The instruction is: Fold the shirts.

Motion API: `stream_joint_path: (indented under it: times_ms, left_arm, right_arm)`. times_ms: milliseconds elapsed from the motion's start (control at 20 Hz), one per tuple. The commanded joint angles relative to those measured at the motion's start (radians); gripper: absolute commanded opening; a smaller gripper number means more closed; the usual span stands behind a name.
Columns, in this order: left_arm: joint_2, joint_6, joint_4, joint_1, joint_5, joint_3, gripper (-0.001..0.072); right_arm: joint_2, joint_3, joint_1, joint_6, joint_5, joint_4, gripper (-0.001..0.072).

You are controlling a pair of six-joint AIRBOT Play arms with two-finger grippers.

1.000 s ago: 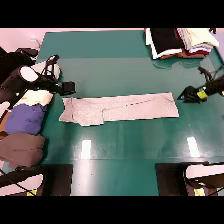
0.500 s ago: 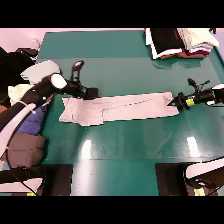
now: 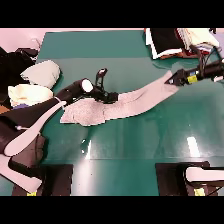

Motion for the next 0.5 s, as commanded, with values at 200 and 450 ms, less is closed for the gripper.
stream_joint_path:
  times_ms: [200,450]
  left_arm:
    - [-0.080,-0.001,0.008,-0.019,-0.044,0.078,0.0022]
    - [-0.080,0.000,0.026,-0.003,-0.102,0.119,0.0022]
  right_arm:
    - [0.110,0.190,0.231,0.134,-0.026,0.002,0.0012]
    - [0.107,0.211,0.363,0.161,-0.087,0.004,0.0012]
